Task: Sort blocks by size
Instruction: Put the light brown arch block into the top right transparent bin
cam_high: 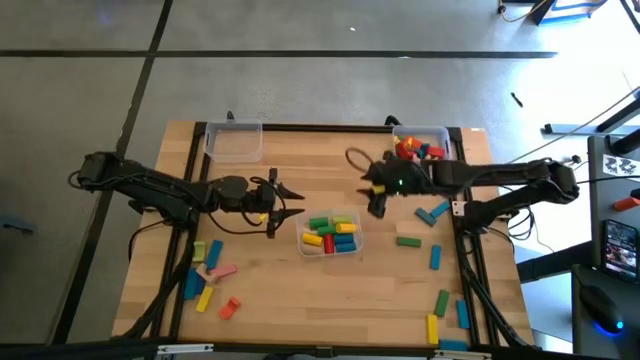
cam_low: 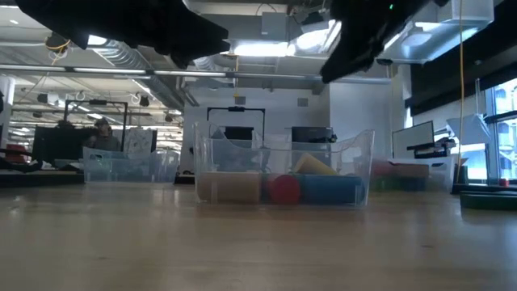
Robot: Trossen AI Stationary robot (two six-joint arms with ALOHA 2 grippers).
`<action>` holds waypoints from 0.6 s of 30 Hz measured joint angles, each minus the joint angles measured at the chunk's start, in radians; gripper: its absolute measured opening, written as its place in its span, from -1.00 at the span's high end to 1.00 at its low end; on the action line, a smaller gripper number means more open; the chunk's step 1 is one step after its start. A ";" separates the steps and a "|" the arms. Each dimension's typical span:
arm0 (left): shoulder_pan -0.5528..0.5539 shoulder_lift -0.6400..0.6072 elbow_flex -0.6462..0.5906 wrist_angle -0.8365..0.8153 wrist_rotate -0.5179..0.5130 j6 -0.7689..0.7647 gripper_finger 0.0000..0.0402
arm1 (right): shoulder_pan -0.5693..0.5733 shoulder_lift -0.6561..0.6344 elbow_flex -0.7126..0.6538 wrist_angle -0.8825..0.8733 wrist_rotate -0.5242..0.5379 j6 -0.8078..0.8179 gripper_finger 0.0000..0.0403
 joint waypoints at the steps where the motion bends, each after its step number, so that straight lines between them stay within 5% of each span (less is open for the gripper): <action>1: -0.005 0.000 0.000 0.000 0.000 0.000 0.23 | 0.028 0.002 0.000 0.008 0.003 0.000 0.12; 10: -0.045 0.003 0.000 -0.018 -0.048 -0.001 0.23 | 0.218 0.047 0.000 0.100 0.110 -0.040 0.12; 18: -0.152 0.012 0.039 -0.225 -0.181 -0.100 0.23 | 0.281 0.053 0.000 0.102 0.100 -0.146 0.12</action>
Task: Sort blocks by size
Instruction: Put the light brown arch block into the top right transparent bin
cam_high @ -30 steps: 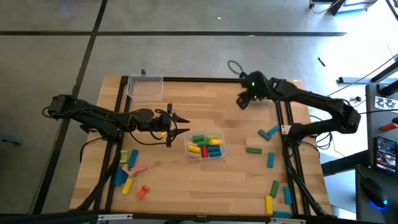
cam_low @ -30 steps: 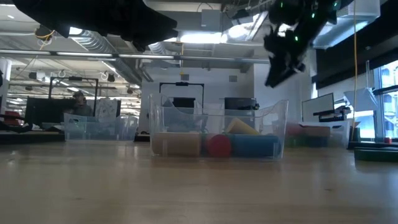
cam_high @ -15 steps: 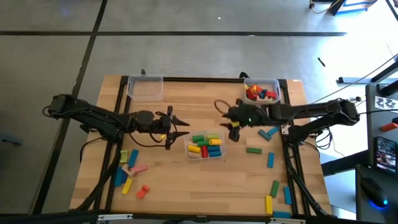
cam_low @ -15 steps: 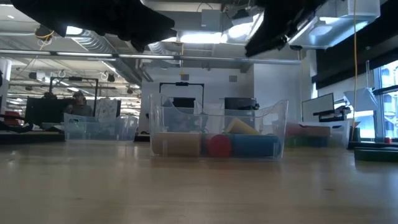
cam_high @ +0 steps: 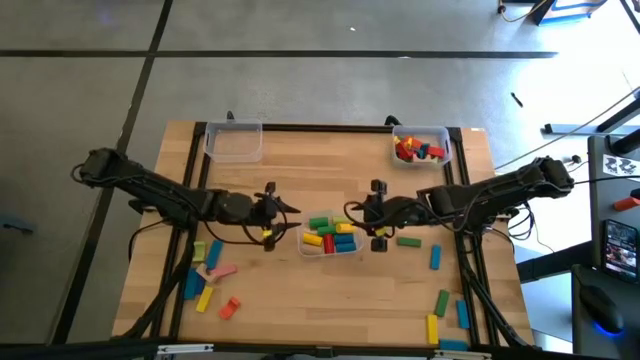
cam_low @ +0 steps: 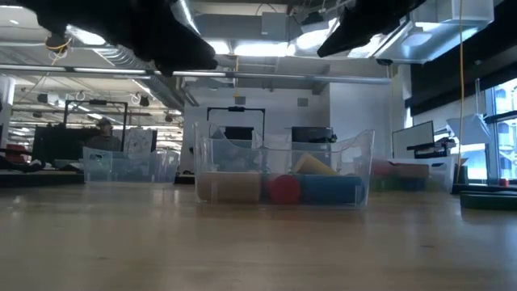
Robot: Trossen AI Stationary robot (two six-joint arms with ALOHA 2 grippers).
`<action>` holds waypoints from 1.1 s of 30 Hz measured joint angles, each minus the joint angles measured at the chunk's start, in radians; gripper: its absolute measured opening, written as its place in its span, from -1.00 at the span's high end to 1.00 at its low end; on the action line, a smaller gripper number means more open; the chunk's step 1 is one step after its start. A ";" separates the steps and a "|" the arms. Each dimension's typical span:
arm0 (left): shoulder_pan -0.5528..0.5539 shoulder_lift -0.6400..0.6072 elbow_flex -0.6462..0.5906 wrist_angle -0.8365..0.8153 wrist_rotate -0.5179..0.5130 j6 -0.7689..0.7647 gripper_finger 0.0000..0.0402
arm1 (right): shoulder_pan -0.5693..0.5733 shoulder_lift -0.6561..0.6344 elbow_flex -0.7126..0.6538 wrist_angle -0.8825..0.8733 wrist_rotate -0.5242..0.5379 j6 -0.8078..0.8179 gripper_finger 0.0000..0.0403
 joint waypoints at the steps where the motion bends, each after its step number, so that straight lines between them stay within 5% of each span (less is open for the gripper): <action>1: -0.015 0.000 0.022 -0.052 -0.014 -0.012 0.23 | 0.005 0.000 0.000 0.003 -0.001 -0.019 0.12; 13: -0.156 0.000 0.309 -0.637 -0.057 -0.223 0.23 | 0.003 0.000 -0.003 0.038 -0.094 -0.045 0.12; 22: -0.284 0.007 0.351 -0.948 -0.050 -0.530 0.23 | 0.002 0.000 -0.094 0.088 -0.069 -0.021 0.12; 33: -0.427 0.160 0.351 -1.148 0.299 -0.794 0.23 | 0.002 0.000 -0.097 0.116 -0.069 -0.021 0.12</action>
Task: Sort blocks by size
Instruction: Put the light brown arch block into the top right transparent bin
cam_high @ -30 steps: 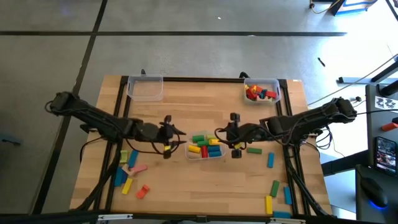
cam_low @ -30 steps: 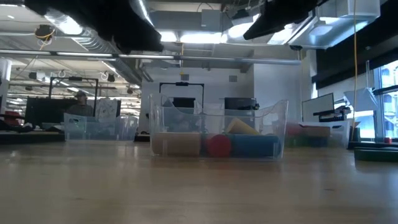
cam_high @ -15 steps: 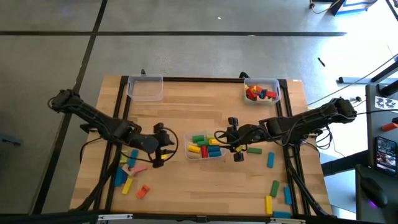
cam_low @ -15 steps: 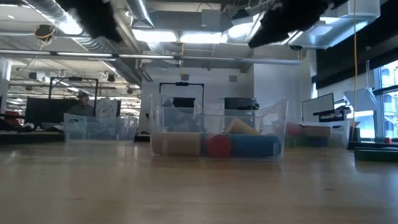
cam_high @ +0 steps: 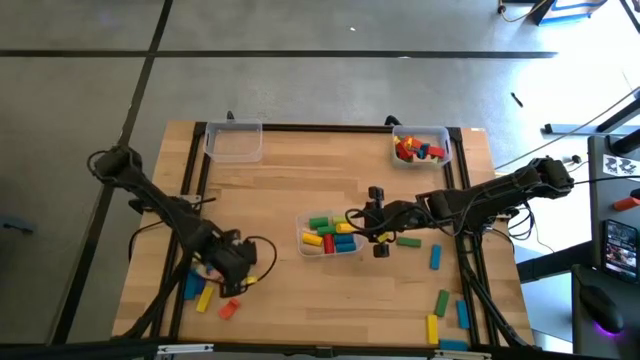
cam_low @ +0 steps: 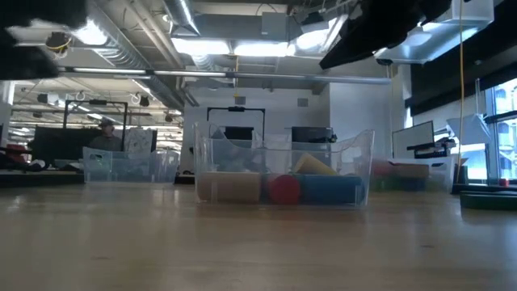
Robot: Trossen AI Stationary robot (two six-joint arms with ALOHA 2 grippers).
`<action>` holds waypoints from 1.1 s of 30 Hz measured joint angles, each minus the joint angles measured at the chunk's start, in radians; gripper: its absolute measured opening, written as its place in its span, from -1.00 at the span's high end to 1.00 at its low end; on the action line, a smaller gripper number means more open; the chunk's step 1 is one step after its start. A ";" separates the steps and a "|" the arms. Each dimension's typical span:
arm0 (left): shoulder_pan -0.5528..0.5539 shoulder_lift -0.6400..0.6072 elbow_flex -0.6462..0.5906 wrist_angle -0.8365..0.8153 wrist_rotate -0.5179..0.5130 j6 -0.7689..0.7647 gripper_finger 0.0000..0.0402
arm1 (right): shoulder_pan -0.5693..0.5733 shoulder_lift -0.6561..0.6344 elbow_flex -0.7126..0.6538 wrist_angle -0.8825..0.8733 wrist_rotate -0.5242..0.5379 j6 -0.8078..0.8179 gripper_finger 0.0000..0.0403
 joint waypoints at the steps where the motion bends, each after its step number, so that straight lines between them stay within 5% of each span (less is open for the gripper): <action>1: -0.010 0.012 0.000 -0.017 0.036 -0.015 0.23 | 0.000 0.000 0.000 0.005 0.000 0.000 0.12; 5: -0.047 0.032 -0.001 -0.069 0.151 -0.084 0.23 | 0.000 0.000 0.000 0.008 0.000 0.000 0.12; 11: -0.113 0.033 -0.001 -0.138 0.173 -0.157 0.23 | 0.000 0.000 0.000 0.008 0.000 0.000 0.12; 33: -0.263 0.038 -0.098 -0.162 0.085 -0.191 0.23 | 0.000 0.000 0.000 0.004 -0.002 0.000 0.12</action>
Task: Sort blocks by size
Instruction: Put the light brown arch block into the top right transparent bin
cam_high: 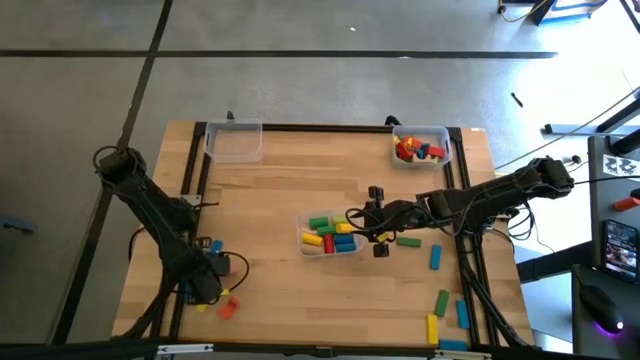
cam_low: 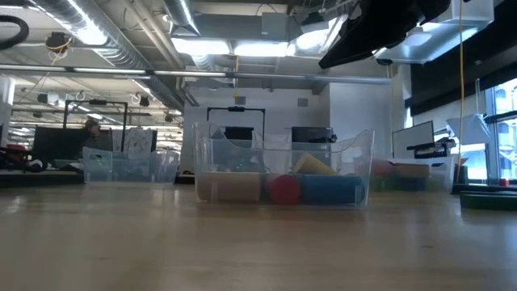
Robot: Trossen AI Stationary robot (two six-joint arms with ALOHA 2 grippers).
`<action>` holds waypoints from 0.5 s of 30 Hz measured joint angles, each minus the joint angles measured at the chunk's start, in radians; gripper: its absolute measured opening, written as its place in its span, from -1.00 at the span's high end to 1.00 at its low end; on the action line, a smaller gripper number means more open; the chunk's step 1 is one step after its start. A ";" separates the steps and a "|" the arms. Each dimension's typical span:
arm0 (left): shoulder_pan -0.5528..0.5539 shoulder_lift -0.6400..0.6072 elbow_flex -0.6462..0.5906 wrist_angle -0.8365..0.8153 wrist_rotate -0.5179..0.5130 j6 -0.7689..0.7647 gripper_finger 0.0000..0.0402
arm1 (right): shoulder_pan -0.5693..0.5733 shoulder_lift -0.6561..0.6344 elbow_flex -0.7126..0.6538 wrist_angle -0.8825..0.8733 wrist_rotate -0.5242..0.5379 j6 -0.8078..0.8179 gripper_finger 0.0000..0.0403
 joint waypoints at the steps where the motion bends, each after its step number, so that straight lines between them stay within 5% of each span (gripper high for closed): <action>1: 0.000 0.001 -0.001 -0.002 -0.009 0.010 0.23 | 0.000 0.000 0.000 0.000 0.000 0.000 0.12; 15: 0.003 -0.001 -0.089 0.151 -0.027 0.014 0.27 | 0.000 0.000 0.000 -0.001 -0.001 0.000 0.12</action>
